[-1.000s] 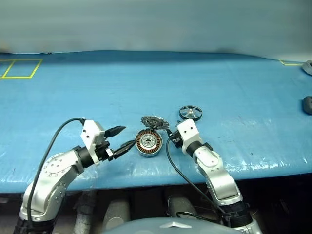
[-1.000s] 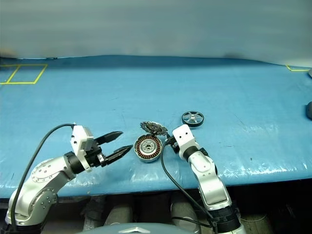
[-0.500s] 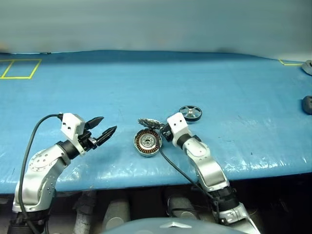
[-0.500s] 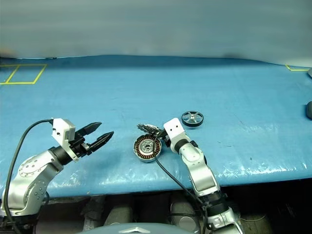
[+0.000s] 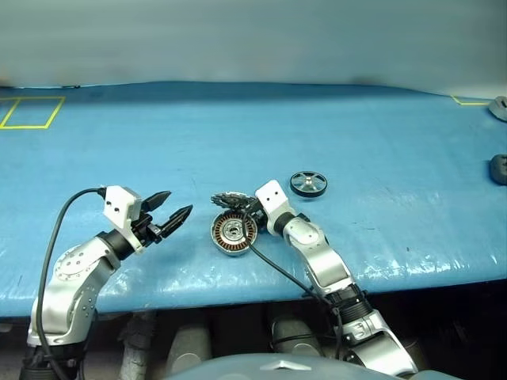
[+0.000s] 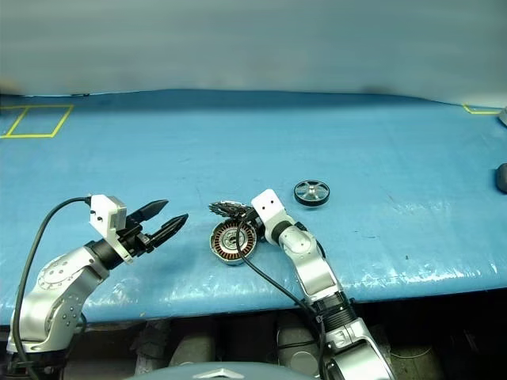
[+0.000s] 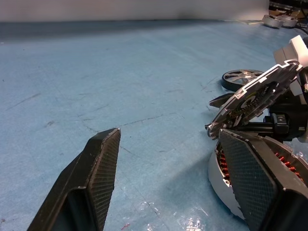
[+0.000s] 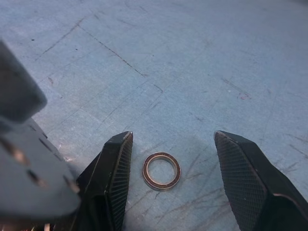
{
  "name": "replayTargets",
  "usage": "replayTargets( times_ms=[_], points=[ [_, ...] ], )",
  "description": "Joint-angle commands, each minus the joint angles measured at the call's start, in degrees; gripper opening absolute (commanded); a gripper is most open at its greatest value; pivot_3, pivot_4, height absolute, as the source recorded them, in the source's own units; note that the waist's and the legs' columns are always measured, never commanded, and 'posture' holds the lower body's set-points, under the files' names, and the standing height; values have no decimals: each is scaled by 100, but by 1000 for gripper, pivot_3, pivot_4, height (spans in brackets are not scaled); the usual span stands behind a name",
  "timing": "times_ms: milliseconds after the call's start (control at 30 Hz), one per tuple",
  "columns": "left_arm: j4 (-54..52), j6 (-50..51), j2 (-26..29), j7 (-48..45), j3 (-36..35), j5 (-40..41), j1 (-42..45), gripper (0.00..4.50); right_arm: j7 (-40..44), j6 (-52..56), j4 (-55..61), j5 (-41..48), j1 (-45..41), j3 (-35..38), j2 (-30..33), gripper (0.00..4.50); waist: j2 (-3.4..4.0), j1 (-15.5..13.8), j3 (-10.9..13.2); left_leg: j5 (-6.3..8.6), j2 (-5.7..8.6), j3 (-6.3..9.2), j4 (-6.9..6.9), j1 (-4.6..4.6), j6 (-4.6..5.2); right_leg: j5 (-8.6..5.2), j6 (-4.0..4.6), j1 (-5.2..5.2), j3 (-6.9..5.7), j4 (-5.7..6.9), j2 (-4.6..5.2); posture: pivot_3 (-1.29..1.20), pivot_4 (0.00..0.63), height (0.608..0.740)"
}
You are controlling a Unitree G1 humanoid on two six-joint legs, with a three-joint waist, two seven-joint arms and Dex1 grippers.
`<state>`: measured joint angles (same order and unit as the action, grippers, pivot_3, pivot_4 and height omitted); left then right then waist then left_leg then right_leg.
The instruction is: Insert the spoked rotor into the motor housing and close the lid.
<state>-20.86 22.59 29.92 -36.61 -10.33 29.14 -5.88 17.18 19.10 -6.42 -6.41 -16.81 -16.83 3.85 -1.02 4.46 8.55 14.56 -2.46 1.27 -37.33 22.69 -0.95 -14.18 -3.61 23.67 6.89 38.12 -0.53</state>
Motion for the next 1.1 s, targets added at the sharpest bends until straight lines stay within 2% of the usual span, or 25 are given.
replayTargets(
  times_ms=[33, 233, 333, 500, 800, 1100],
  points=[
    [-224, 6, 79, 1, -12, -41, 22, 3515, 77, 6, 29, 59, 54, -33, -32, 2839, 0, 1, 0, 0, 0, 0, 0, 0, 0, 0, 0, 0, 0, 0, 0, 0, 150, 740],
    [-159, 43, 73, 10, 72, -99, 152, 3515, 50, 36, 17, 24, 186, 7, 61, 2839, -1, -3, -1, 0, 1, 1, 0, 0, -1, 0, 0, -2, 0, -1, 1, 0, 150, 740],
    [-134, 50, 57, -11, 118, -122, 222, 3515, 47, 79, 30, -3, 223, -28, 63, 2222, -2, -5, -1, 0, 1, 1, 0, -3, -1, 0, 0, -4, -1, 0, 1, 0, 150, 740],
    [-105, 57, 48, -14, 150, -142, 297, 3515, 36, 91, 40, -6, 268, -69, 60, 658, -2, -7, -2, -1, 2, 1, -1, -4, -2, 0, -1, -6, 0, 0, 2, 0, 150, 740],
    [-130, 80, 65, -23, 171, -160, 313, 3515, -2, 78, 278, 52, 382, 39, 106, 655, -2, -12, -2, -1, 2, 2, -1, -4, -3, 0, -1, -6, -1, 0, 2, 0, 150, 740],
    [12, 28, 1, -271, 369, -105, 609, 3515, -189, 115, 1716, 16, 985, 557, 614, 655, -2, -66, -1, -1, 5, 3, -2, 0, -4, 0, -2, -4, -1, -2, 4, 0, 150, 740]
  ],
)
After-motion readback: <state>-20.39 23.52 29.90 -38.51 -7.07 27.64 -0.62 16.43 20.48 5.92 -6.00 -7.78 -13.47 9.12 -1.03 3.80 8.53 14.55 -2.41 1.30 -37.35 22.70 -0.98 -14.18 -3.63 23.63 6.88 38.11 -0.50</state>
